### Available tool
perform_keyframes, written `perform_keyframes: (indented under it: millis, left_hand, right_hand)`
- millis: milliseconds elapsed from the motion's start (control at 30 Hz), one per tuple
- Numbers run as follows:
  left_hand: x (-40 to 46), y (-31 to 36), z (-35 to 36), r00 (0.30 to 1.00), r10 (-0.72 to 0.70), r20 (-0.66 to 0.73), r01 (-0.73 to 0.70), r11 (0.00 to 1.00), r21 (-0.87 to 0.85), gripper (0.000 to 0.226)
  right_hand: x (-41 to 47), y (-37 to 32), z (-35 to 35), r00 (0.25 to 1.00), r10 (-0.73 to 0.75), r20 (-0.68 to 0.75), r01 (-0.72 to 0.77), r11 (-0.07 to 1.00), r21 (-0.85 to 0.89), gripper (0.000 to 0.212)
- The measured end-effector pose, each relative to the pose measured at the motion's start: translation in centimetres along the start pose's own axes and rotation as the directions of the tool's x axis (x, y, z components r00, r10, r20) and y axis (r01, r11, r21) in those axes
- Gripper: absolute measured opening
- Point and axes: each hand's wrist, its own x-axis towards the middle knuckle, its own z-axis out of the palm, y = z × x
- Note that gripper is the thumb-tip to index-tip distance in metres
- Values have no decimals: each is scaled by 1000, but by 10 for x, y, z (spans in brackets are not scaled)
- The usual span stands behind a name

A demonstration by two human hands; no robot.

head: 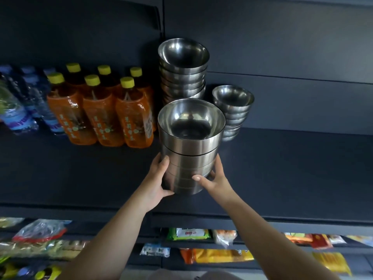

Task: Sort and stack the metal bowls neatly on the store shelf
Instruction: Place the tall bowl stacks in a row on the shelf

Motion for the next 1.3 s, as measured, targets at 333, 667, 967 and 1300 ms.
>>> perform_keyframes:
  millis: [333,667,967,1300]
  left_hand:
    - [-1,5,41,979,11,202,-29,996,86,117]
    - [-25,-38,168,886,-86,455,16,988,156,64]
    - [-97,-117,313,673,-275,686,76,949,306,118]
    - [-177,-208,447,415,-423,805,92,900,426,112]
  right_hand:
    - [-43,-23,-29,981,-59,-186,67,997,35,80]
    - [-165,-38,-113,876,-118,-468,138,990,10,88]
    - [-333,-29,-199,698,-77,-712,141,990,31,122]
    - [-491,1,-263,412,-16,-911,145,988,48,106]
